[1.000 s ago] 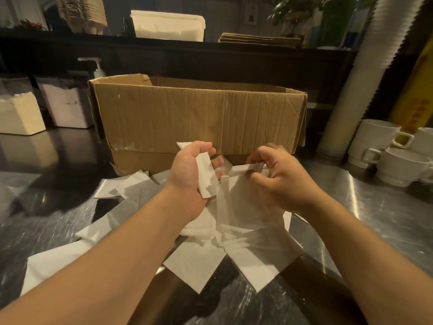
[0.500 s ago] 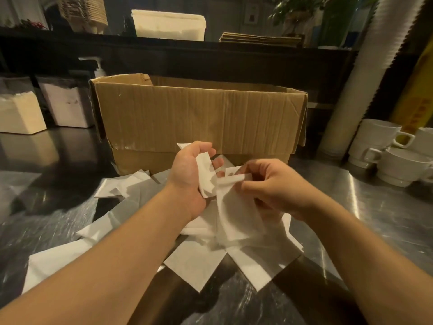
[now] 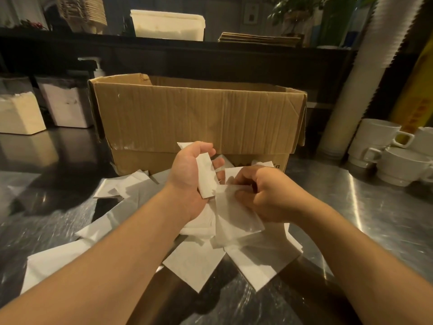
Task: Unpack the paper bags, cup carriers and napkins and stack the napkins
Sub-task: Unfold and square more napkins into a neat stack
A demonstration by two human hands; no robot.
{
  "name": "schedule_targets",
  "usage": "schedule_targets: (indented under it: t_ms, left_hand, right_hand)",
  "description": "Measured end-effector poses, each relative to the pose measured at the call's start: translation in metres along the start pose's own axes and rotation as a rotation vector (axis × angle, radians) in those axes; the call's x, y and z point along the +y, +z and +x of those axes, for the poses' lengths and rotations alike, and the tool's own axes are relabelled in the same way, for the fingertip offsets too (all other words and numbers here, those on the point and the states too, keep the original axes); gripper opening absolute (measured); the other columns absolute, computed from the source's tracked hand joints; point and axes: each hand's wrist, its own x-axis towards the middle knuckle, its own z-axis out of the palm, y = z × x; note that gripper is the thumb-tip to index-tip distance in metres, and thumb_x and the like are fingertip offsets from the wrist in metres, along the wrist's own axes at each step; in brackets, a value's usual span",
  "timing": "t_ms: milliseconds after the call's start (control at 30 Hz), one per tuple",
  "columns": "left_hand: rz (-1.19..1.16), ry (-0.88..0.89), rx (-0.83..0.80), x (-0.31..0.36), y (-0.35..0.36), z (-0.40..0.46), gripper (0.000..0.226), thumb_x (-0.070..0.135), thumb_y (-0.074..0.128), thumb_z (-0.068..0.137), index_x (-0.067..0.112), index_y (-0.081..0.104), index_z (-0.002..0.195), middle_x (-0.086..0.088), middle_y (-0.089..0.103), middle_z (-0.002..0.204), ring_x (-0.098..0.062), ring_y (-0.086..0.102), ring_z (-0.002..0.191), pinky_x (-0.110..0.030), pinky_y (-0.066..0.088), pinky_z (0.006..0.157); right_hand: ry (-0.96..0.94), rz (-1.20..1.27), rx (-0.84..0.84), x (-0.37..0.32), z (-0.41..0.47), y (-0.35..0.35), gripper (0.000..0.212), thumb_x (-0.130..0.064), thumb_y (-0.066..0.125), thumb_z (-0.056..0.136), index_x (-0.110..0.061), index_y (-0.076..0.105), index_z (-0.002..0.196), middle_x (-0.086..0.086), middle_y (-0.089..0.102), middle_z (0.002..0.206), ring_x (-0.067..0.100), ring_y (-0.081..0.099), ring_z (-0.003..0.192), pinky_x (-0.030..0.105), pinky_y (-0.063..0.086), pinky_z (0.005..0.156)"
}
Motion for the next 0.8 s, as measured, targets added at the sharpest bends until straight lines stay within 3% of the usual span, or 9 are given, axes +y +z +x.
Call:
schedule_targets:
  t_ms: [67, 133, 267, 400, 500, 600, 700, 800]
  left_hand:
    - [0.014, 0.027, -0.012, 0.001, 0.002, -0.003, 0.009, 0.022, 0.057, 0.095, 0.015, 0.058, 0.09, -0.003, 0.061, 0.068, -0.019, 0.055, 0.064, -0.029, 0.047, 0.061]
    - [0.081, 0.029, -0.042, 0.002, 0.003, -0.005, 0.01, 0.024, 0.058, 0.095, 0.014, 0.057, 0.095, -0.011, 0.058, 0.081, -0.026, 0.053, 0.071, -0.03, 0.047, 0.06]
    - [0.24, -0.042, -0.162, 0.005, -0.002, -0.006, 0.032, 0.038, 0.063, 0.089, 0.013, 0.067, 0.108, -0.018, 0.06, 0.106, -0.035, 0.056, 0.094, -0.043, 0.047, 0.083]
    - [0.21, -0.13, -0.315, 0.008, -0.001, -0.009, 0.05, 0.046, 0.049, 0.099, 0.006, 0.075, 0.115, -0.019, 0.07, 0.113, -0.035, 0.064, 0.099, -0.047, 0.046, 0.097]
    - [0.183, -0.223, -0.41, 0.009, -0.003, -0.008, 0.062, 0.054, 0.041, 0.104, 0.008, 0.064, 0.138, -0.02, 0.067, 0.126, -0.037, 0.063, 0.112, -0.052, 0.043, 0.11]
    - [0.173, -0.302, -0.488, 0.01, -0.004, -0.01, 0.074, 0.07, 0.043, 0.1, 0.015, 0.056, 0.148, -0.022, 0.056, 0.146, -0.041, 0.055, 0.131, -0.06, 0.034, 0.119]
    - [0.161, -0.33, -0.523, 0.008, -0.005, -0.012, 0.077, 0.073, 0.055, 0.093, 0.021, 0.052, 0.15, -0.02, 0.056, 0.146, -0.043, 0.055, 0.133, -0.063, 0.038, 0.116]
    - [0.202, -0.285, -0.446, 0.01, 0.001, -0.018, 0.053, 0.052, 0.059, 0.095, 0.016, 0.065, 0.133, -0.016, 0.071, 0.114, -0.034, 0.07, 0.101, -0.051, 0.055, 0.092]
  right_hand:
    - [-0.045, 0.099, 0.045, 0.0, -0.002, -0.006, 0.019, -0.015, 0.065, 0.097, -0.031, 0.066, 0.107, -0.015, 0.065, 0.099, 0.005, 0.063, 0.09, 0.017, 0.054, 0.074]
    - [-0.104, 0.345, 0.102, -0.002, -0.005, -0.013, 0.01, -0.013, 0.064, 0.096, -0.023, 0.067, 0.095, -0.008, 0.067, 0.088, 0.004, 0.064, 0.08, 0.023, 0.055, 0.073]
    - [-0.194, 0.716, 0.194, -0.008, -0.011, -0.018, 0.011, -0.002, 0.06, 0.096, -0.009, 0.066, 0.091, -0.004, 0.069, 0.079, 0.004, 0.064, 0.071, 0.017, 0.053, 0.066]
    - [-0.186, 0.746, 0.245, -0.011, -0.011, -0.016, 0.009, -0.004, 0.06, 0.098, -0.008, 0.067, 0.095, -0.001, 0.072, 0.087, 0.008, 0.067, 0.076, 0.019, 0.054, 0.065]
    - [-0.143, 0.733, 0.26, -0.014, -0.012, -0.013, 0.007, -0.01, 0.061, 0.099, -0.013, 0.068, 0.099, 0.004, 0.072, 0.097, 0.015, 0.071, 0.08, 0.027, 0.057, 0.059]
    - [-0.092, 0.727, 0.288, -0.017, -0.014, -0.012, 0.006, -0.016, 0.064, 0.098, -0.019, 0.068, 0.101, 0.002, 0.071, 0.101, 0.016, 0.074, 0.084, 0.034, 0.061, 0.058]
    - [-0.072, 0.691, 0.337, -0.018, -0.013, -0.01, 0.008, -0.019, 0.067, 0.097, -0.024, 0.068, 0.103, -0.007, 0.071, 0.099, 0.014, 0.073, 0.088, 0.029, 0.062, 0.061]
    - [-0.091, 0.604, 0.365, -0.018, -0.01, -0.008, 0.017, -0.023, 0.067, 0.097, -0.029, 0.064, 0.113, -0.013, 0.067, 0.106, 0.009, 0.068, 0.093, 0.015, 0.056, 0.064]
